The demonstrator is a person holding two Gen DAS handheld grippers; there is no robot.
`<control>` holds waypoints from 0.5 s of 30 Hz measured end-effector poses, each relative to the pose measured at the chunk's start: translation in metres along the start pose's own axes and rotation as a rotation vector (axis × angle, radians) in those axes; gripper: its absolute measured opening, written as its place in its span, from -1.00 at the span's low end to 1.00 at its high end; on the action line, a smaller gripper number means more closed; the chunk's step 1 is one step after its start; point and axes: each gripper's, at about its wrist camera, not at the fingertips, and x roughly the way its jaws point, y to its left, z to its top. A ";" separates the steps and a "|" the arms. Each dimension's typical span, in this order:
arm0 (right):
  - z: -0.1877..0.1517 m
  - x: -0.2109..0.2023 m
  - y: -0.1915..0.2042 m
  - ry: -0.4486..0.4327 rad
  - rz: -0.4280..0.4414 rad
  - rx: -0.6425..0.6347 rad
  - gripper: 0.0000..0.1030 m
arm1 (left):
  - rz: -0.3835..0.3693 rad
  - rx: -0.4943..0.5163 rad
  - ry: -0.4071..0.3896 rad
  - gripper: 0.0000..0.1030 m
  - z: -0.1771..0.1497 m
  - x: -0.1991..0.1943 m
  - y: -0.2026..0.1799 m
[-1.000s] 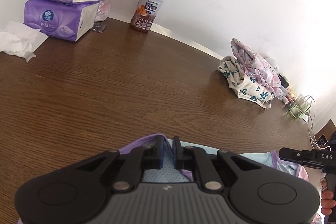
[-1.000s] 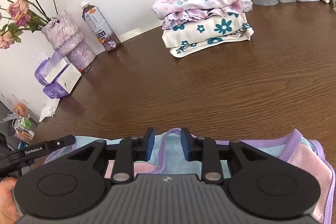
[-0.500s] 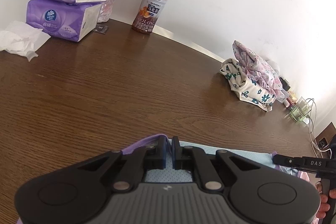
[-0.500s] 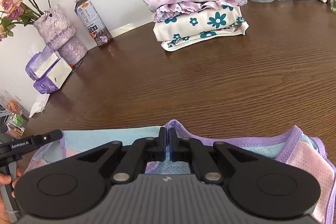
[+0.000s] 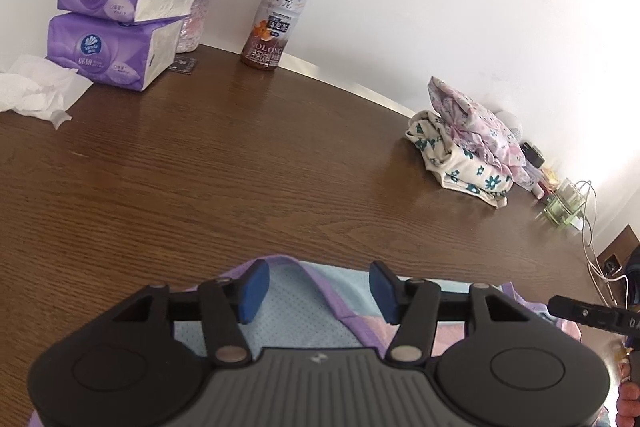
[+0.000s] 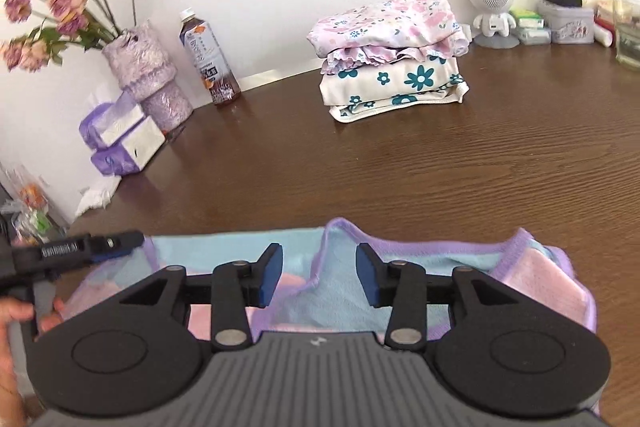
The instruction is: Fold clothes
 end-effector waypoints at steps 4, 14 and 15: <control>-0.021 -0.023 -0.010 -0.011 -0.095 -0.038 -0.15 | -0.014 0.022 0.006 0.25 -0.008 -0.015 -0.007; -0.040 -0.030 -0.034 0.000 -0.212 -0.099 -0.15 | -0.110 0.146 0.023 0.36 -0.043 -0.034 -0.057; -0.039 -0.026 -0.033 0.008 -0.214 -0.109 -0.15 | -0.114 0.161 0.026 0.36 -0.046 -0.034 -0.061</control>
